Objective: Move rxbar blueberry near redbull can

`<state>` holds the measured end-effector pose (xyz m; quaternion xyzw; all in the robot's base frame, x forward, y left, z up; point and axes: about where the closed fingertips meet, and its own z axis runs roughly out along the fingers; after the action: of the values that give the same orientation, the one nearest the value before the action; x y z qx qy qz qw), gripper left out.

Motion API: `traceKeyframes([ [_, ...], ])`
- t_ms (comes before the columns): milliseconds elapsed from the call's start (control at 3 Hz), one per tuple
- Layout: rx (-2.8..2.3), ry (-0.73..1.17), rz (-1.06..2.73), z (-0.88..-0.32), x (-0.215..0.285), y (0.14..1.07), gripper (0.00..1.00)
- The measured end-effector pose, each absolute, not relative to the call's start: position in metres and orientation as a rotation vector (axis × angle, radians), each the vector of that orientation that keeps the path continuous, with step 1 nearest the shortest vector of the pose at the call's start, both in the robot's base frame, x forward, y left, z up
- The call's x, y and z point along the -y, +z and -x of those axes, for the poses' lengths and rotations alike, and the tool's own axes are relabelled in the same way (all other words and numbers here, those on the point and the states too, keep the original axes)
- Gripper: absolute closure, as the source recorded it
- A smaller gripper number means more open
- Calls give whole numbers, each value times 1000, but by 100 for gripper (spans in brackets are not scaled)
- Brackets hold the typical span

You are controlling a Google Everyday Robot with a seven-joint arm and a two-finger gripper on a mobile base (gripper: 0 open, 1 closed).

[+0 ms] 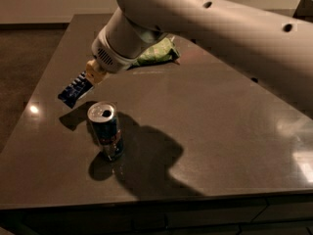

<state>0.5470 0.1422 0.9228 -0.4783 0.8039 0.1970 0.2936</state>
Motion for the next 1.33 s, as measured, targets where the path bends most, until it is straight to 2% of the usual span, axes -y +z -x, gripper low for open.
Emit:
traceKeyframes([
  [333, -2169, 532, 1243, -514, -121, 920, 96],
  [667, -2197, 529, 1229, -500, -111, 915, 75],
  [1000, -2236, 542, 1209, -485, -97, 903, 44],
  [1333, -2261, 548, 1198, -479, -89, 897, 20],
])
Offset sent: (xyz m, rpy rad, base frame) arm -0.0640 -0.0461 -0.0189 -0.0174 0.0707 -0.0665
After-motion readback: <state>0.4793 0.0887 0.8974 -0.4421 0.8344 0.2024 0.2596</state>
